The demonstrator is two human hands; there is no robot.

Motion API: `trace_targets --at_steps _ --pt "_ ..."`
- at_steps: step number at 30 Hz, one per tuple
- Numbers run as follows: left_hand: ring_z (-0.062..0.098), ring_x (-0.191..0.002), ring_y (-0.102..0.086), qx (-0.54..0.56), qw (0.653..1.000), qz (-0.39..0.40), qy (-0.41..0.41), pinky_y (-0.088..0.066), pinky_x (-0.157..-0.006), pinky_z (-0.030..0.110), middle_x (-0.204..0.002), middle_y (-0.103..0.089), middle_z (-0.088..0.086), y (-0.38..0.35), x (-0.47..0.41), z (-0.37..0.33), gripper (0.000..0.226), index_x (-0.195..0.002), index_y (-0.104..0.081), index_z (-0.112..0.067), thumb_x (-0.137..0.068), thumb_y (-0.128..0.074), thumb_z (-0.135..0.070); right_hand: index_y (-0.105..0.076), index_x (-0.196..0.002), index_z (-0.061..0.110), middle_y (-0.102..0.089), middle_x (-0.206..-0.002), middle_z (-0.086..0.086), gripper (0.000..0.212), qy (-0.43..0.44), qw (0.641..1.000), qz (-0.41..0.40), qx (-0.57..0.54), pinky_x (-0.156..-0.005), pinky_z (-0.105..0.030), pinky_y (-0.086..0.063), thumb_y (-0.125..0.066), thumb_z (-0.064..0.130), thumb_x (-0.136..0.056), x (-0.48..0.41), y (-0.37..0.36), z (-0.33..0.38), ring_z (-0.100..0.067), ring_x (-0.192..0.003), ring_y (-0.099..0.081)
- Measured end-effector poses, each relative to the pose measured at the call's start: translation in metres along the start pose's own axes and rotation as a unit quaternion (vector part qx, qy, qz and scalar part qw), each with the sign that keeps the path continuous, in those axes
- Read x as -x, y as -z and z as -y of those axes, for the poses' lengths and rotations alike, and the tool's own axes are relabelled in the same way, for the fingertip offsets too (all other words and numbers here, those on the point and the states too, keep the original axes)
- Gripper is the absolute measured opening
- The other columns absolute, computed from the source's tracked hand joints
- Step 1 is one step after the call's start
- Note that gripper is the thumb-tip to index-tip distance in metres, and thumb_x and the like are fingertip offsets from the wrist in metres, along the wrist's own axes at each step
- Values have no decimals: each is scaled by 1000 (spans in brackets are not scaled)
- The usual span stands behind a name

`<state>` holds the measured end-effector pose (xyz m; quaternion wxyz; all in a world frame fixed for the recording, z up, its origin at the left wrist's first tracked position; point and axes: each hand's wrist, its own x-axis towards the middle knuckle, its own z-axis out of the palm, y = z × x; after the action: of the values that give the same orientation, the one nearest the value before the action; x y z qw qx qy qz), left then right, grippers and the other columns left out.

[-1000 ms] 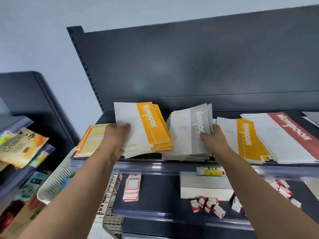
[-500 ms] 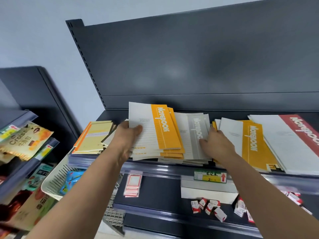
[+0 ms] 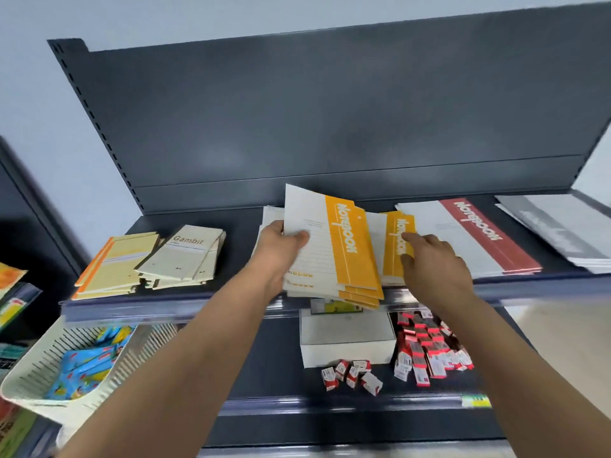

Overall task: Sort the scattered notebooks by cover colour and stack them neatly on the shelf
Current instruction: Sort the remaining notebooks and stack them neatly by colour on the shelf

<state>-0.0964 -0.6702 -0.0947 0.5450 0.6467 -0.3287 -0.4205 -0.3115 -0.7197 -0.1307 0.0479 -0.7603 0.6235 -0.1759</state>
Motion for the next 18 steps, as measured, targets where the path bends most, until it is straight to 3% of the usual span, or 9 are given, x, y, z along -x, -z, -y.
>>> trace_targets --at_steps 3,6,11,14,18 --pt "29 -94 -67 -9 1000 13 -6 -55 -74 38 -112 -68 10 -44 -12 -5 24 -121 -56 -9 -96 -54 -8 -41 -142 23 -61 -123 -13 42 -12 994 22 -103 -90 -42 -46 -30 34 -103 -12 11 -23 -33 -111 -53" --pt "29 -96 -66 -23 1000 0 6 -56 -82 44 -113 -67 7 -84 -28 -4 24 -121 -55 -13 -97 -54 -10 -31 -147 28 -57 -131 -11 53 7 985 87 -148 -95 -43 -47 -24 51 -100 -21 15 -43 -31 -114 -55" --pt "27 -101 -64 -125 991 -46 2 -54 -85 42 -119 -65 5 -125 -59 7 27 -122 -53 -16 -96 -55 -19 -20 -151 32 -41 -147 -4 60 77 981 161 -77 -106 -43 -38 -39 52 -97 -48 11 -69 -26 -131 -40" --pt "28 -108 -61 -264 961 -76 -28 -51 -85 37 -124 -62 6 -136 -68 18 34 -127 -51 -15 -95 -57 -22 -23 -150 36 -34 -152 -1 60 128 971 194 -46 -108 -43 -32 -46 48 -96 -62 0 -74 -24 -137 -32" --pt "29 -111 -59 -362 926 -95 -39 -50 -89 38 -126 -60 7 -138 -73 29 41 -132 -47 -14 -93 -59 -23 -33 -145 37 -37 -148 0 52 176 962 207 4 -106 -46 -33 -46 47 -96 -70 -11 -75 -24 -134 -33"
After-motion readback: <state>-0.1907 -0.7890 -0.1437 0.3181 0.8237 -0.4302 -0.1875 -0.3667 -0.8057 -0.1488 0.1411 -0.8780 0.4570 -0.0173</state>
